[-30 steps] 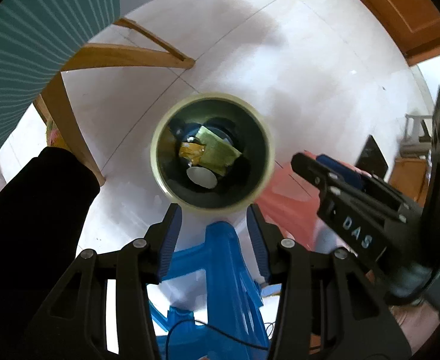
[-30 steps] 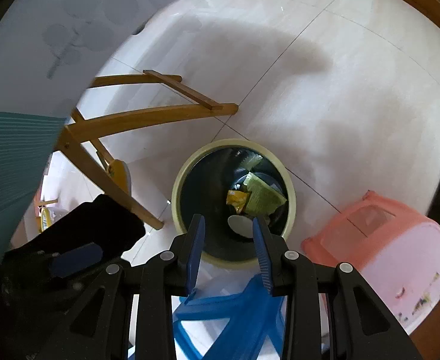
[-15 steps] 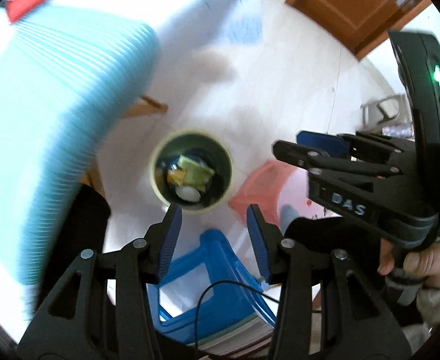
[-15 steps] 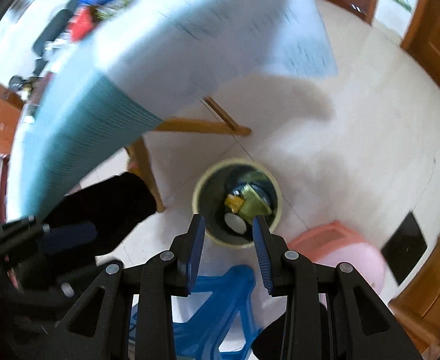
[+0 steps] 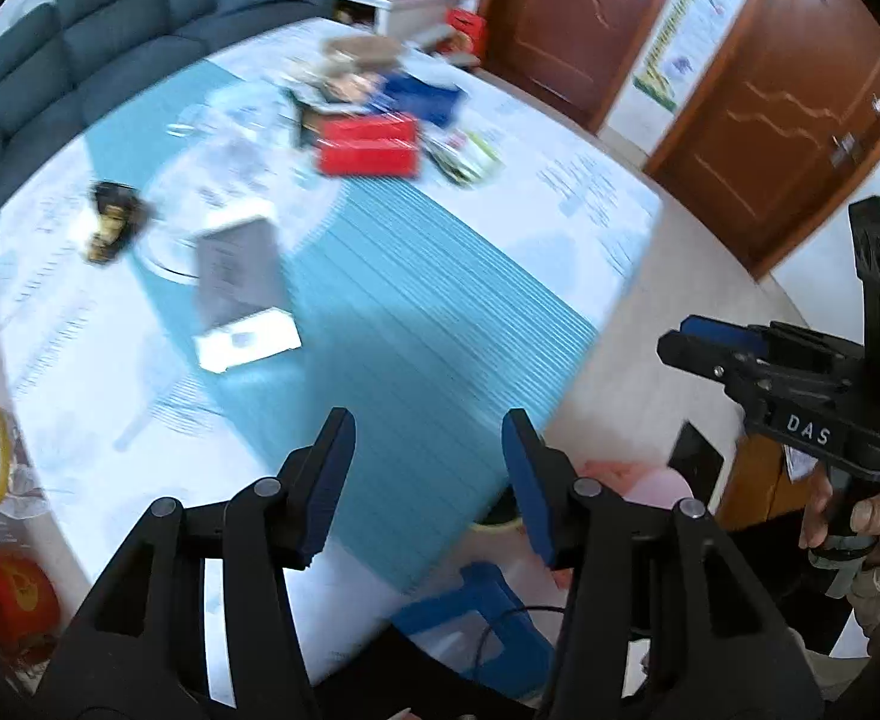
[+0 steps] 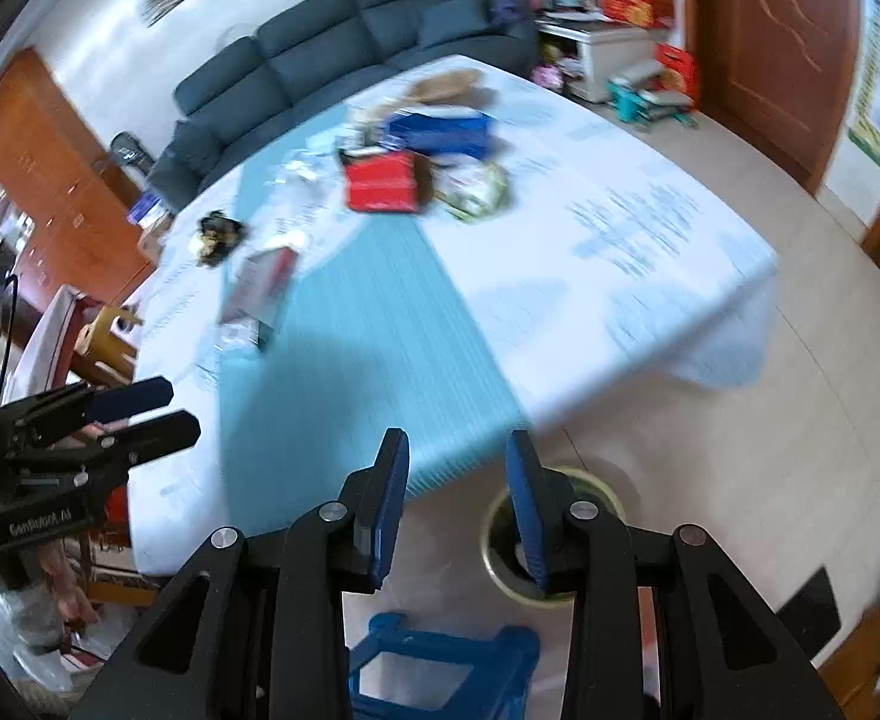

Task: Collect trash
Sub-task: 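Move both tools back over the table toward the earplug box, then grasp the silver EARPLUGS box with the right tool while the left tool grasps the black-gold snack bag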

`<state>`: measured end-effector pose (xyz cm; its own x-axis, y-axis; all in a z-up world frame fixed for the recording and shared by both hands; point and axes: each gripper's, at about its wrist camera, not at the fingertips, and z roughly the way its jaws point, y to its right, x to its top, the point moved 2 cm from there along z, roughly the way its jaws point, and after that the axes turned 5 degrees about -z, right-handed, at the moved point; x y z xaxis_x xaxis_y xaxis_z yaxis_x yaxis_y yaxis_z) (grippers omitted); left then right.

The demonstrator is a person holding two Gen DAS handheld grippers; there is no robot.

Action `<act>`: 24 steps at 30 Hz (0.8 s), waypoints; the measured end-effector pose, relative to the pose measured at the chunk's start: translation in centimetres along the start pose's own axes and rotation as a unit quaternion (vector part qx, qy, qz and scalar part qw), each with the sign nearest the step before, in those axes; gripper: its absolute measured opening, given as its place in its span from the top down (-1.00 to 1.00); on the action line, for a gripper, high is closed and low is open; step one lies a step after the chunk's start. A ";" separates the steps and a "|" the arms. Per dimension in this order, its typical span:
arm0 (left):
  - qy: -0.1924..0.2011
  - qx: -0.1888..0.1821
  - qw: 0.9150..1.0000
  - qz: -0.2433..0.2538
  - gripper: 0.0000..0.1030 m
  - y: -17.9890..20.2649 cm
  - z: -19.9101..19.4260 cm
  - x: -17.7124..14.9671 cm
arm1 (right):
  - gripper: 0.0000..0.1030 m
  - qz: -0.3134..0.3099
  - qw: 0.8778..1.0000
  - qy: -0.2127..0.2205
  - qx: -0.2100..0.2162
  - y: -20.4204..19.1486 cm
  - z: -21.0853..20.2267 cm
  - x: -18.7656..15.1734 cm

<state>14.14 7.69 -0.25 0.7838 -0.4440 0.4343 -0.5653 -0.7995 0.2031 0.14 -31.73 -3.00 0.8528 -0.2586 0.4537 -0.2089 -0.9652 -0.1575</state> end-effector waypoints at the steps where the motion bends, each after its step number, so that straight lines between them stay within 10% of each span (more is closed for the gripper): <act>1: 0.005 0.005 1.000 -0.006 0.08 -1.1 -0.5 0.6 | 0.31 -0.010 1.000 -0.002 0.003 -1.2 0.4 1.2; 13: 0.012 0.114 0.990 -0.086 0.08 -15.9 -1.9 2.5 | -0.13 -0.061 0.997 -0.022 0.048 -13.7 10.9 10.3; 18: 0.005 0.128 0.985 -0.115 0.08 -19.3 -1.2 1.4 | -0.16 -0.066 0.996 -0.033 0.043 -17.1 15.9 12.6; 20: 0.001 0.131 0.984 -0.117 0.08 -20.4 -0.7 1.2 | -0.57 -0.071 0.996 -0.041 0.031 -18.2 17.5 13.1; 24: -0.008 0.114 0.985 -0.132 0.08 -21.7 0.4 1.4 | -0.65 -0.092 0.994 -0.053 0.000 -19.4 19.9 13.3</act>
<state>27.59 24.29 -4.37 0.9011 -0.2129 0.3777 -0.2696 -0.9574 0.1035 25.06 -15.69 -11.32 0.9226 -0.0719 0.3791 -0.0442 -0.9957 -0.0813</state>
